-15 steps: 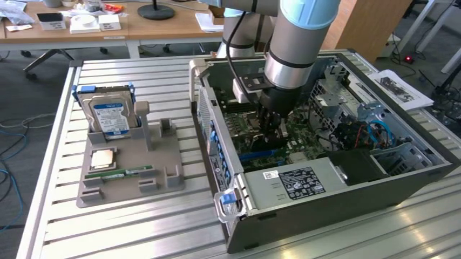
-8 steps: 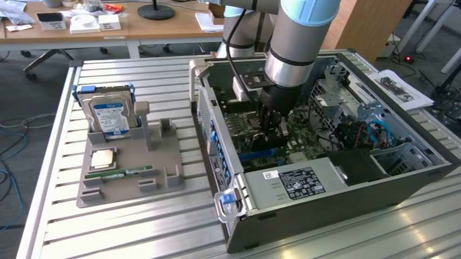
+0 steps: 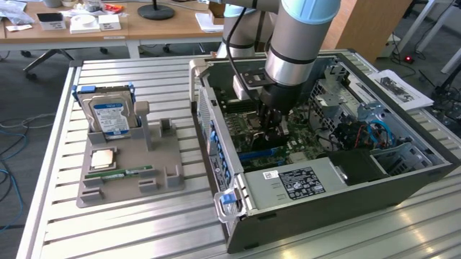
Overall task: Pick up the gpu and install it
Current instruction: 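Insert the gpu into the slot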
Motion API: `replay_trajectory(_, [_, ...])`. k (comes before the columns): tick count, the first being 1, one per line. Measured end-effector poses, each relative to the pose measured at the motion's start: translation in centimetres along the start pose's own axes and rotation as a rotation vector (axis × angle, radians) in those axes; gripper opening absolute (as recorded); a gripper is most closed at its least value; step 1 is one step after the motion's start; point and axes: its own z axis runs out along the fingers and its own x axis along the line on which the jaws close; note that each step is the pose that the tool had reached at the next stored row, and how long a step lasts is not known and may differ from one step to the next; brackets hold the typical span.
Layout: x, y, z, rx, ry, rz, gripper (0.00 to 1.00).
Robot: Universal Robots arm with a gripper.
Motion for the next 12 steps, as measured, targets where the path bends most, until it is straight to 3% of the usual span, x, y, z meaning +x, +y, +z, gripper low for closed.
replay_trajectory(12, [0.0, -0.38, -0.02, -0.0001, 0.0, 0.0, 0.27])
